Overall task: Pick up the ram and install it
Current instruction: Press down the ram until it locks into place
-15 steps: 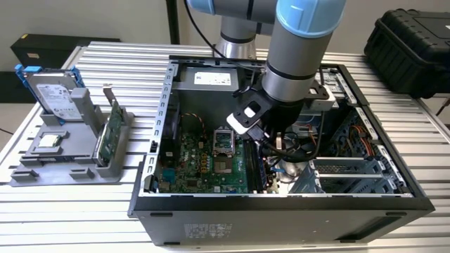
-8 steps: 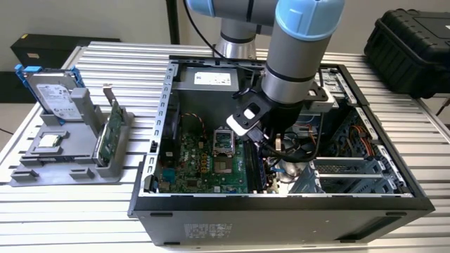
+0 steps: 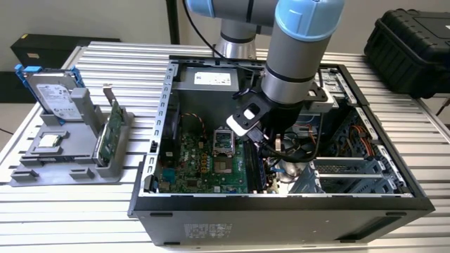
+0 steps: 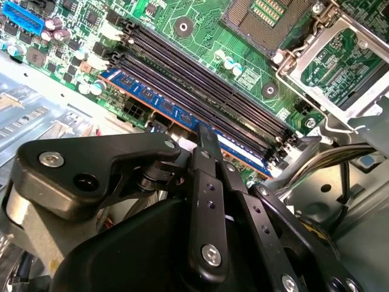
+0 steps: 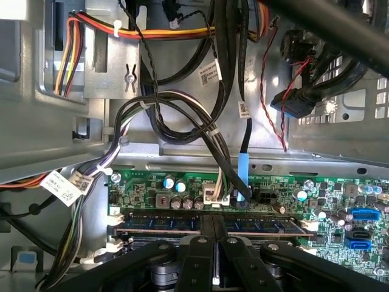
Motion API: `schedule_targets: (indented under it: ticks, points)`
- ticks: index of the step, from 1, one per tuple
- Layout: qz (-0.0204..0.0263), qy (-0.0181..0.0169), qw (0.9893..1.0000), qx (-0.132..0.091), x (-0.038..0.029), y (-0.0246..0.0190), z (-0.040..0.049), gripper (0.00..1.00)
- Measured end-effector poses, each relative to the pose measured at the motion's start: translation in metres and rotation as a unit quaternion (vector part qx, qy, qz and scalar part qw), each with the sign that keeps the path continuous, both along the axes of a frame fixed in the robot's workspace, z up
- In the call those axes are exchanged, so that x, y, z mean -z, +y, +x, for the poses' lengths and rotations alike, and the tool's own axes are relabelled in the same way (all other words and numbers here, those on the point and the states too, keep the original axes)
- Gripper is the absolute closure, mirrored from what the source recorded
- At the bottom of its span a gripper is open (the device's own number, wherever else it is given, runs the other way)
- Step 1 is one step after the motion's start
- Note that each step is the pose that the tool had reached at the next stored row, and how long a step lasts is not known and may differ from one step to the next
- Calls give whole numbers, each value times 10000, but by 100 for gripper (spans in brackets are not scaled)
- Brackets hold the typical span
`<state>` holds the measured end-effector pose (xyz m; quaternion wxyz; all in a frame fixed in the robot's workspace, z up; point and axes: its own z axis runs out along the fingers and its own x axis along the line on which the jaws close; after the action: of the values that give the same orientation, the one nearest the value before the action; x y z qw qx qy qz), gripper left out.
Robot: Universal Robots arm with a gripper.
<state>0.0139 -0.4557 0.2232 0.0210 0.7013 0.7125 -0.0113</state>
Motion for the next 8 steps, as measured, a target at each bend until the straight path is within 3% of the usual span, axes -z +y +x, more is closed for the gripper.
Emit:
schedule_targets:
  ticks: [8]
  points:
    - [1, -1, 10000, 0, 52, 1, 0, 100]
